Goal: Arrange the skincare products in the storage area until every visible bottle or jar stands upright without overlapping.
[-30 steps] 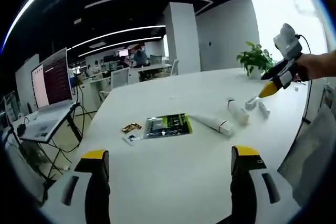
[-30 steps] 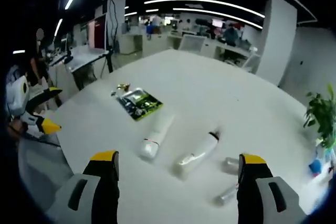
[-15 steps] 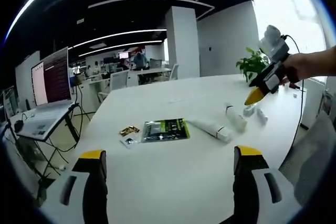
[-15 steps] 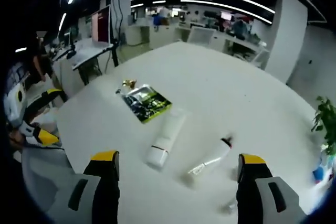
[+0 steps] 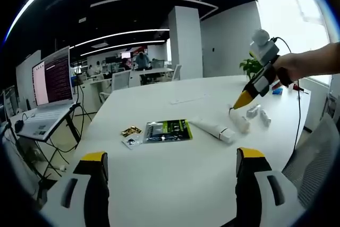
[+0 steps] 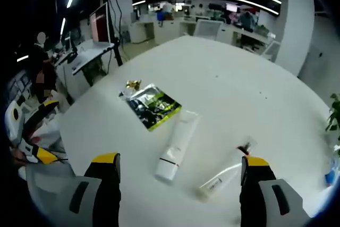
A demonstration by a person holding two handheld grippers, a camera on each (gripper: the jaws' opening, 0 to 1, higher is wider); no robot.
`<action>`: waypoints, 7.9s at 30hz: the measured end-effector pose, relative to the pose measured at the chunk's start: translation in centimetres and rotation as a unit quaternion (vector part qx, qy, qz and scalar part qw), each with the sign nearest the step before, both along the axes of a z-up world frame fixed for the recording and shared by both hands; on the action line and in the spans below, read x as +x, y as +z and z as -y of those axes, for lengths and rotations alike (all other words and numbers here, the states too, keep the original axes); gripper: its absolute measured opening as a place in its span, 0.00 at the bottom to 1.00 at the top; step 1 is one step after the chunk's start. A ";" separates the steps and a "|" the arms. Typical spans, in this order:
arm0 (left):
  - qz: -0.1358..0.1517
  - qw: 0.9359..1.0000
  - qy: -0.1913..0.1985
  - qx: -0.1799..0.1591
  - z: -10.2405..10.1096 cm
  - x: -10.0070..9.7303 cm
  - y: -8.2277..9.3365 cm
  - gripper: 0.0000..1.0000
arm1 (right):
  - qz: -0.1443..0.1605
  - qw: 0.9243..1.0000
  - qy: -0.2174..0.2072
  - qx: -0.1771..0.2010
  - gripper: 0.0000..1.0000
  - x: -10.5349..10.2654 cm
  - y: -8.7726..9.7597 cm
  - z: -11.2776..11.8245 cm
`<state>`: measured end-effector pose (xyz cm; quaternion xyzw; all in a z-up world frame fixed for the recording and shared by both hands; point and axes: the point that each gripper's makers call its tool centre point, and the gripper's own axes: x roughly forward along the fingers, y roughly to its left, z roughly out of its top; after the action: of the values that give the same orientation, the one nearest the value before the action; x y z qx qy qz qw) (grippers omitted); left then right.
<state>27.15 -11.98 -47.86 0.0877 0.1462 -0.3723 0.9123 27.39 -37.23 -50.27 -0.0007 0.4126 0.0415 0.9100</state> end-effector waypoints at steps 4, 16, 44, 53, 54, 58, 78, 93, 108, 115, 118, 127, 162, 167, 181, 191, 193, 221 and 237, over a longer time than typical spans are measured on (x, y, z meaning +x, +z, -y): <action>-0.001 1.000 0.003 0.003 -0.1 0.1 -0.1 0.94 | -0.034 0.999 0.001 0.008 0.98 0.6 -1.1 -0.5; -0.001 1.000 0.000 -0.016 0.1 0.1 0.3 0.98 | -0.052 0.998 -0.008 0.036 0.94 3.3 -3.1 0.2; 0.001 1.000 0.010 0.011 -0.2 0.2 -0.3 0.94 | -0.119 0.992 -0.029 0.031 0.85 7.8 -7.7 -0.3; -0.001 1.000 0.012 0.012 -0.2 0.2 -0.4 0.93 | -0.144 0.989 -0.033 0.032 0.82 7.2 -8.4 -0.8; -0.002 1.000 0.012 0.014 -0.1 0.1 -0.4 0.92 | -0.146 0.988 -0.032 0.028 0.82 7.2 -8.5 -0.8; -0.003 1.000 0.010 0.014 -0.2 0.1 -0.5 0.92 | -0.148 0.989 -0.021 0.013 0.81 8.2 -9.5 -0.4; -0.003 1.000 0.015 0.015 -0.4 0.2 -0.6 0.89 | -0.175 0.984 -0.033 -0.003 0.55 9.1 -11.6 0.7; -0.001 1.000 0.019 0.013 -0.5 0.3 -0.4 0.89 | -0.192 0.981 -0.023 -0.026 0.54 8.1 -11.4 0.7; 0.000 1.000 0.017 0.024 -0.3 0.1 -0.3 0.87 | -0.174 0.984 -0.021 -0.033 0.32 8.4 -11.4 1.5; 0.000 1.000 0.017 0.025 -0.3 0.0 -0.2 0.87 | -0.147 0.989 -0.012 -0.034 0.28 8.3 -11.1 1.0; 0.001 0.999 0.018 0.027 -0.2 0.0 -0.2 0.86 | -0.162 0.987 0.000 -0.019 0.27 9.9 -12.3 1.7; 0.003 0.999 0.014 0.033 -0.3 0.0 -0.4 0.85 | -0.123 0.992 0.007 -0.011 0.25 9.5 -11.1 1.3; 0.000 0.999 0.003 0.033 -0.3 0.1 -1.0 0.83 | 0.059 0.998 -0.030 -0.025 0.24 4.6 -3.3 0.8; -0.002 0.999 -0.004 0.041 -0.1 0.0 -1.2 0.83 | 0.085 0.995 -0.039 -0.039 0.24 3.8 -3.1 1.3; -0.016 0.999 -0.014 0.047 0.1 -0.2 -1.7 0.81 | 0.145 0.988 -0.032 -0.050 0.24 2.6 -0.2 -0.1; -0.033 0.998 -0.043 0.025 1.3 -0.7 -0.2 0.81 | 0.171 0.984 -0.007 -0.055 0.24 1.1 1.6 -1.9; -0.030 0.999 -0.041 0.013 1.6 -0.3 0.4 0.81 | 0.176 0.983 -0.005 -0.057 0.24 0.8 1.8 -2.1; -0.003 0.983 -0.170 -0.066 10.6 -1.9 9.0 0.72 | 0.203 0.977 0.000 -0.071 0.24 -4.3 3.8 -4.3; -0.023 0.967 -0.239 -0.085 15.1 -4.1 10.1 0.63 | 0.214 0.975 0.009 -0.065 0.24 -5.5 5.1 -6.4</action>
<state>23.06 -27.10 -37.79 0.0336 0.1097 -0.5927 0.7972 21.90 -30.88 -45.15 -0.0723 0.2097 0.0221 0.9748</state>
